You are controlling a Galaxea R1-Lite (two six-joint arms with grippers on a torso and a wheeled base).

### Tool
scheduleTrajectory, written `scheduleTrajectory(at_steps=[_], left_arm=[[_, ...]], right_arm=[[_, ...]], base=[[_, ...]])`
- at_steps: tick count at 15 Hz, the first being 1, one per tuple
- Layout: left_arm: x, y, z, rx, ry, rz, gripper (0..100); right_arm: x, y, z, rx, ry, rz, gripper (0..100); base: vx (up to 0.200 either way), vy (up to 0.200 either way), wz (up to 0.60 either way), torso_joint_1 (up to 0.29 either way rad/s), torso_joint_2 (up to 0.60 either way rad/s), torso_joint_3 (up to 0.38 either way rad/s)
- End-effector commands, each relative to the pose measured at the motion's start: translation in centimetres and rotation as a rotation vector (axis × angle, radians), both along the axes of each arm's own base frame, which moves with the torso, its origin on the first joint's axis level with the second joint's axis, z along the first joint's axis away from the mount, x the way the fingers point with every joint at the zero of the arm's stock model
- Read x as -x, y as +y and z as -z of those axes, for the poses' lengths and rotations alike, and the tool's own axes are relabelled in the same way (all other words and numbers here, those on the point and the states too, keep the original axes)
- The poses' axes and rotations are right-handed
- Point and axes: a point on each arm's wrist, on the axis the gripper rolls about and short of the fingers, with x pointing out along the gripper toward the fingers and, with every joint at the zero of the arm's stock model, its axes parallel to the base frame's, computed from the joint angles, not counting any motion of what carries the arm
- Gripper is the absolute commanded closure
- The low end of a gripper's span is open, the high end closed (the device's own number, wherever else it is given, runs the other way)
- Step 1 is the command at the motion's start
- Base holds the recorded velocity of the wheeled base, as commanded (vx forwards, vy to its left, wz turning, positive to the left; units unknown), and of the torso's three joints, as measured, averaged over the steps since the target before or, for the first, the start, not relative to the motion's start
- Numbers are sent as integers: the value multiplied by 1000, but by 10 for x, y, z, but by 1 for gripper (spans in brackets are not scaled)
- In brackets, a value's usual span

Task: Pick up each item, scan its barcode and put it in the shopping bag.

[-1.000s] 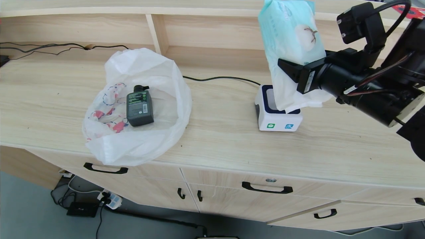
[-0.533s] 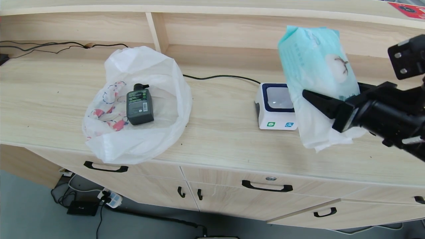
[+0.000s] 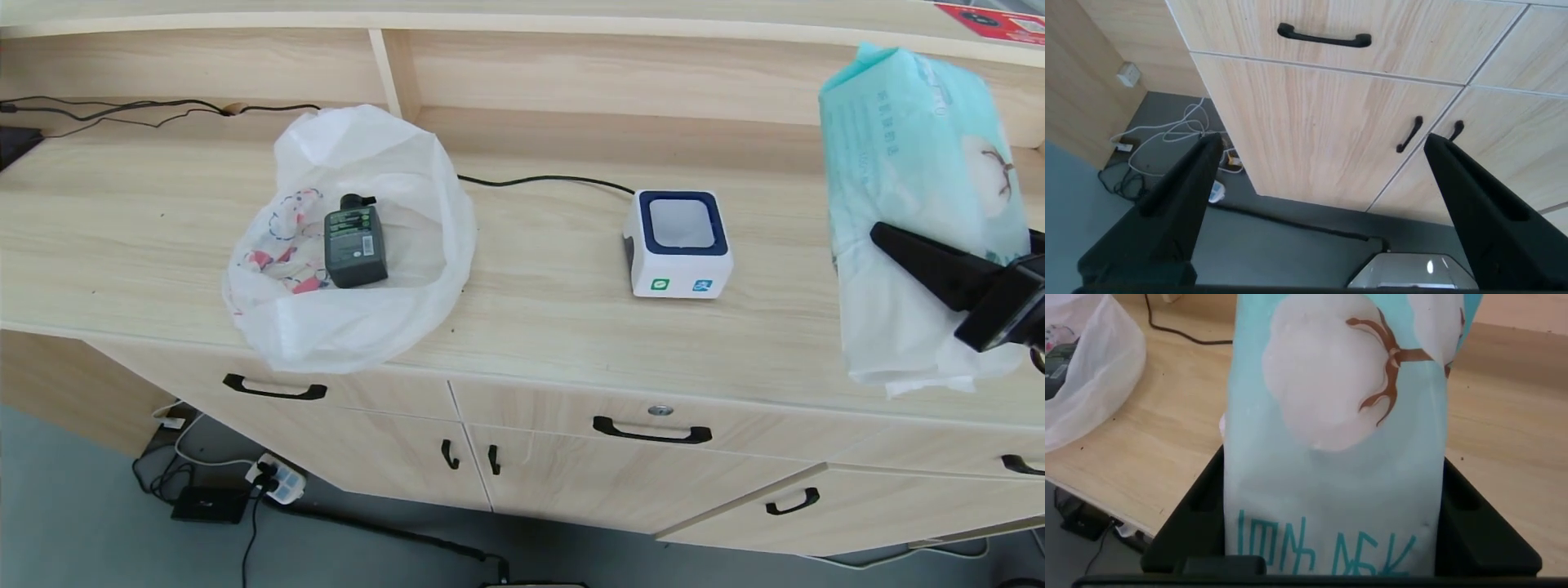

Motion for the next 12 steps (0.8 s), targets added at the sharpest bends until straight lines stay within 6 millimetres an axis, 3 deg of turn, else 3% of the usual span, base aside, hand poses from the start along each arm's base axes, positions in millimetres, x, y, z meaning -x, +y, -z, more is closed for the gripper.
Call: scheduleTrajectory(at_steps=[1,12], left_arm=[[0,0,0,2,0,0,0],[0,0,0,5,0,0,0]], right_arm=[[1,-4,0,-2,-3,19,100],[1,-7,-2,-3,-9,28,100]], base=[[0,200,0,-7,2,-2],[0,200,0,3,2,3]])
